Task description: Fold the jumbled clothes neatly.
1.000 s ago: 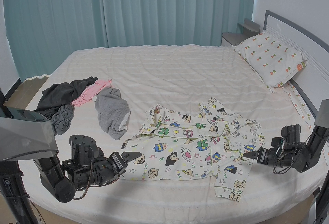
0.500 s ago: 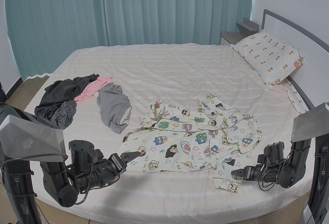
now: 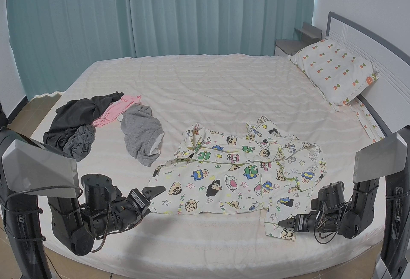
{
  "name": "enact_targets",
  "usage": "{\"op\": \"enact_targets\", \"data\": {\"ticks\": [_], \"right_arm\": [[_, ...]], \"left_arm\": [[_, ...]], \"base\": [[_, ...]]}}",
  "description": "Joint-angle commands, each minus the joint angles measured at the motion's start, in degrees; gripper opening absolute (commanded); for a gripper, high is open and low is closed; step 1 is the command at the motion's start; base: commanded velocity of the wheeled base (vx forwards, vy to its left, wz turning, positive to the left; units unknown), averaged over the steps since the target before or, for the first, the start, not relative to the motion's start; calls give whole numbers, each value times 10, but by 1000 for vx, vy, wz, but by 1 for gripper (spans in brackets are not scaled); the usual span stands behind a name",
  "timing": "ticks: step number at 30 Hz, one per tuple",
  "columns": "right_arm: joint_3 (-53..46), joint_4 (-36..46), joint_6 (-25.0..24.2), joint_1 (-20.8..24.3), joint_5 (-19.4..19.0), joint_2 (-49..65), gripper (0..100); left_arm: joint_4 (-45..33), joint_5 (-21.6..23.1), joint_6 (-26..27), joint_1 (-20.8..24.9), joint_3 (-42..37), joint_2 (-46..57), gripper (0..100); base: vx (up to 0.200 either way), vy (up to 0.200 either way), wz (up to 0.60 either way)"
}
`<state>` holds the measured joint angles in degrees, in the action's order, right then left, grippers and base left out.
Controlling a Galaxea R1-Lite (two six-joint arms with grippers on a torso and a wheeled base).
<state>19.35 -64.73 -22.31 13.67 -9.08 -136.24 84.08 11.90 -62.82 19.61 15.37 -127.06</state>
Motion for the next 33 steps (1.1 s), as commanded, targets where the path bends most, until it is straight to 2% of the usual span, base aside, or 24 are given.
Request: {"op": "enact_targets", "data": {"ticks": [1, 4, 18, 22, 27, 33], "right_arm": [[10, 21, 1, 4, 0, 7, 0], [21, 56, 8, 6, 3, 15, 0], [-12, 55, 10, -10, 2, 48, 0], [-20, 61, 17, -30, 0, 59, 0], [-65, 60, 87, -82, -18, 66, 0], [-87, 61, 122, -138, -39, 72, 0]], "left_arm": [[0, 1, 0, -1, 1, -1, 100], [0, 1, 1, -1, -1, 0, 100], [0, 0, 6, 2, -6, 0, 100], [-1, -1, 6, 4, -7, -1, 100], [-1, 0, 7, 5, -7, -1, 100], [-1, 0, 7, 6, -8, -4, 100]], "base": [[0, 0, 0], [0, 0, 0], [0, 0, 0], [0, 0, 0], [0, 0, 0], [0, 0, 0]]}}
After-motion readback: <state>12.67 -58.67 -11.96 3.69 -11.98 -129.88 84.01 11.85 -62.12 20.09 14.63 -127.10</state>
